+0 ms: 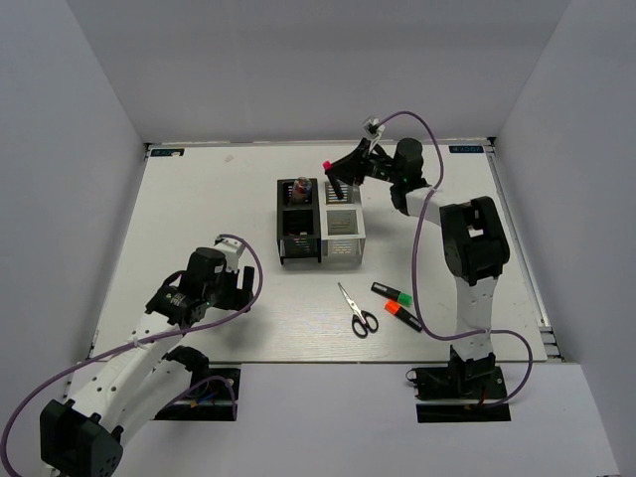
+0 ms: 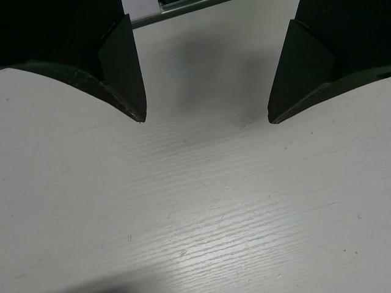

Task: Sort the stationery into containers
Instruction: Place the stationery into the container, then grab a piece of stationery with the right arm

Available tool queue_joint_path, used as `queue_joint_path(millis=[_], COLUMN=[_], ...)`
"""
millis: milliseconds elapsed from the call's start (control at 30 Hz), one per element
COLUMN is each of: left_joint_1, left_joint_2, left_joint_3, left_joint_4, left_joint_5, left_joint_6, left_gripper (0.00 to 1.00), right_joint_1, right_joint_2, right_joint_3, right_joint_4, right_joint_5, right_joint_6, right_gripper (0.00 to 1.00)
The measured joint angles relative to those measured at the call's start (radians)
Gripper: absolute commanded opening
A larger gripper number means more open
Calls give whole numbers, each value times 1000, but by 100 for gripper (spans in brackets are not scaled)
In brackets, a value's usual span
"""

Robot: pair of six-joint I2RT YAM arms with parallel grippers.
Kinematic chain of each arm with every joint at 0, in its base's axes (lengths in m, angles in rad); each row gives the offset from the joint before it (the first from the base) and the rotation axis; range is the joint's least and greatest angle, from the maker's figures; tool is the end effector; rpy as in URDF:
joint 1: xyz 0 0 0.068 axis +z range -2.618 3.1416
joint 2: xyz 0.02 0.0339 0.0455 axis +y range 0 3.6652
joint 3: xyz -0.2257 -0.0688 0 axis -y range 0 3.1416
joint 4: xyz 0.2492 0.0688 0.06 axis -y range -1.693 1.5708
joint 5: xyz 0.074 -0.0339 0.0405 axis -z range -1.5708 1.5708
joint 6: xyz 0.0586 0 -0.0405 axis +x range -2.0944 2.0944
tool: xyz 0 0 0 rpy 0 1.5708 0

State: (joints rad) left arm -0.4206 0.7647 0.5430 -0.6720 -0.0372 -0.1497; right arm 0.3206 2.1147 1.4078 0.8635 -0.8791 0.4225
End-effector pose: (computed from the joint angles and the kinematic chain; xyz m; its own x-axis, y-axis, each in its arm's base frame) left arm 0.1802 -0.0782 0.1702 -0.7612 0.1772 -0.6238 0.2763 0.9589 -0.0648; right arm 0.4368 0.1926 0.2078 -0.2435 0.1947 -0.9502 -0.9025 0.3133 0.2955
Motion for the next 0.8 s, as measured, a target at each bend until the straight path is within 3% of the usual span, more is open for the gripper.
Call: queue_joint_path(millis=[67,100,200,300,333,367,400,467,500,533,633,667,733,767,800], left_joint_1=[0,0,0,0,0,0,0,0,0,0,0,0,0,0,0], left_joint_2=[0,0,0,0,-1,-2,-3,-5,-5,-6,-6,-7,-7,-7,-7], left_joint_3=[0,0,0,0,0,0,0,0,0,0,0,0,0,0,0], left_joint_4=[0,0,0,0,0,0,0,0,0,0,0,0,2,3,4], left_joint_5=[0,0,0,0,0,0,0,2,2,3,26,39,65,80,89], left_joint_6=[0,0,0,0,-1,-1,-2,-2,-3,2,7,8,15,17,16], left_gripper=[91,91,91,86,83,76,43,7,0,0,0,2,29,40,53], right_joint_1=[0,0,-3,-7,-8,-11,-14,-19,-21,-23,-33,-37,-50,-55,-58], right_joint_2=[2,1,-1,-25,-41,-70,-109,-226,-299,-382,-608,-658,-728,-744,-752], right_joint_3=[-4,-10,-36,-70,-76,-83,-92,-111,-118,-124,-165,-170,-190,-206,-226], right_joint_4=[0,0,2,-32,-56,-97,-156,-312,-421,-533,-777,-861,-1034,-1112,-1191], right_joint_5=[-5,-10,-24,-40,-41,-45,-43,-29,-11,9,48,60,90,119,164], right_joint_6=[-14,-18,-51,-84,-97,-108,-119,-195,-259,-336,-509,-568,-704,-763,-814], right_gripper=[67,78,76,43,0,0,0,0,11,90,91,80,21,0,0])
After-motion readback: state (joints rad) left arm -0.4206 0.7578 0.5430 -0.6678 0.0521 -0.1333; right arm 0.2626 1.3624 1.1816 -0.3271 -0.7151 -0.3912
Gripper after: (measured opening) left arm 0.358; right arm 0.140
